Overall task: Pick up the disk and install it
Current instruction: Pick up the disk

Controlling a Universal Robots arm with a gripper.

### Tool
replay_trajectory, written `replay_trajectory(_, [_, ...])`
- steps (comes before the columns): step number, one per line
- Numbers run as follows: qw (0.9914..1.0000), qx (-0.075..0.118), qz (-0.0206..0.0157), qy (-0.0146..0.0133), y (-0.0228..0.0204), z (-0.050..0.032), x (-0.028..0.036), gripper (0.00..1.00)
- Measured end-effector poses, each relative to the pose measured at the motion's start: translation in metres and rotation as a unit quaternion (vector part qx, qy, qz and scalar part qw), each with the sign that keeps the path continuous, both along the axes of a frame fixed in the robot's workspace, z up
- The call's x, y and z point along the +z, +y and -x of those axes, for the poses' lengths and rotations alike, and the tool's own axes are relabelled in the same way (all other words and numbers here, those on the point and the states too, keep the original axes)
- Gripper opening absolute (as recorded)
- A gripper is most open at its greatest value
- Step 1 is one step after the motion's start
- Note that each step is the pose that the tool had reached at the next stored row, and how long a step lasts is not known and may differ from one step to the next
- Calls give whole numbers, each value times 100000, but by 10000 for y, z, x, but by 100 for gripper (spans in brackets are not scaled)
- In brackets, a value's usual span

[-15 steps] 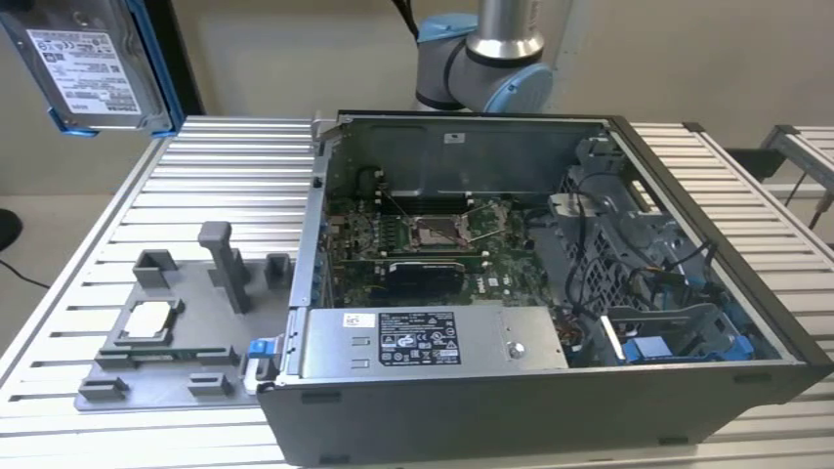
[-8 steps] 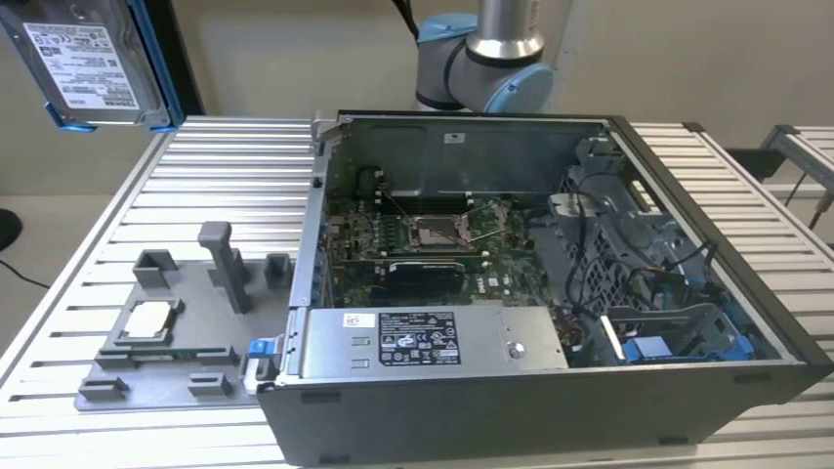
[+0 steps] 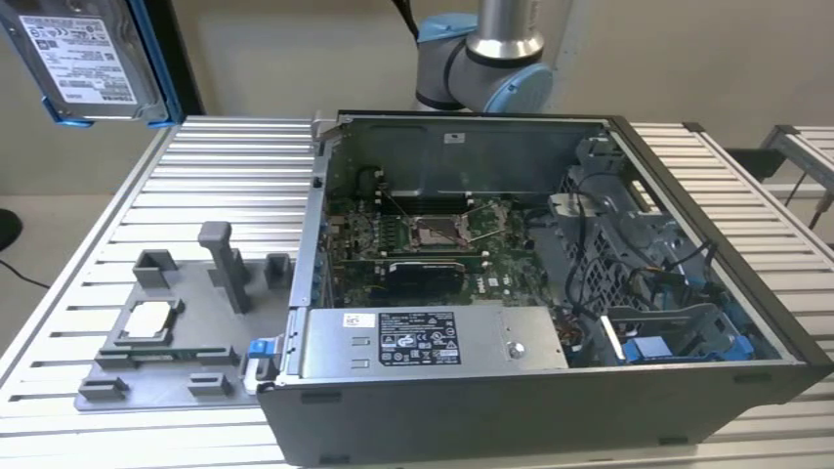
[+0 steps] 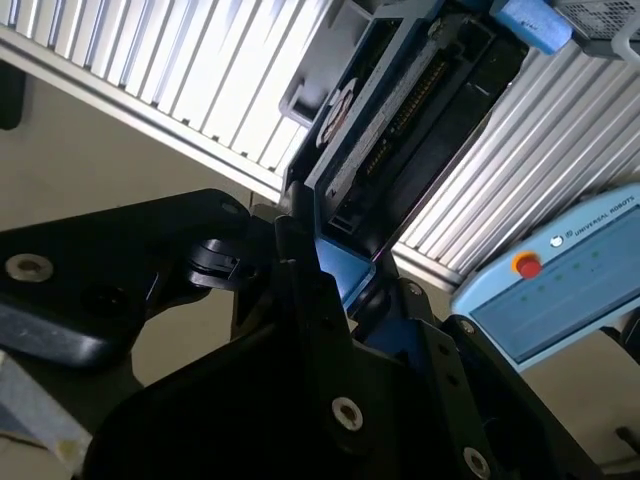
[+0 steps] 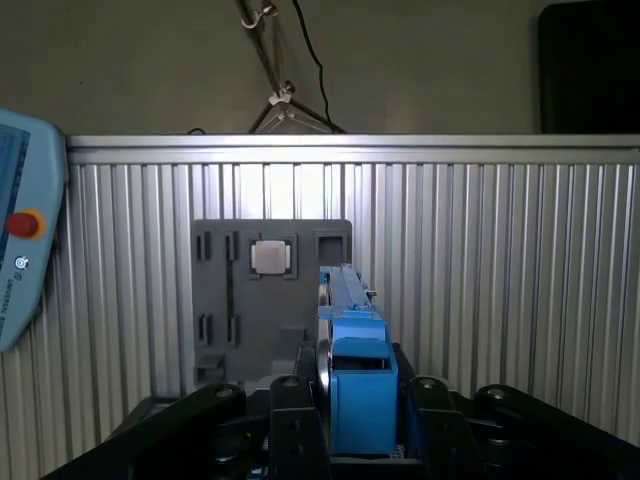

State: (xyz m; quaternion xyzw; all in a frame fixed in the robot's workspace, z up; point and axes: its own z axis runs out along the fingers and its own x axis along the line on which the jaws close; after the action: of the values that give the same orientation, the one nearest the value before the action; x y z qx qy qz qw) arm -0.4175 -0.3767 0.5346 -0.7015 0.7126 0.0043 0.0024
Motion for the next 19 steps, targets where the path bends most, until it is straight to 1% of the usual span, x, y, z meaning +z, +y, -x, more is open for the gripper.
replay_trajectory(7, [100000,3,0,-21,0,0,4,0])
replay_trajectory(10, [100000,3,7,-26,0,-28,3,0])
replay_trajectory(13, [100000,3,10,-20,0,-95,3,0])
replay_trajectory(19, [100000,0,10,-1,0,-275,-2,0])
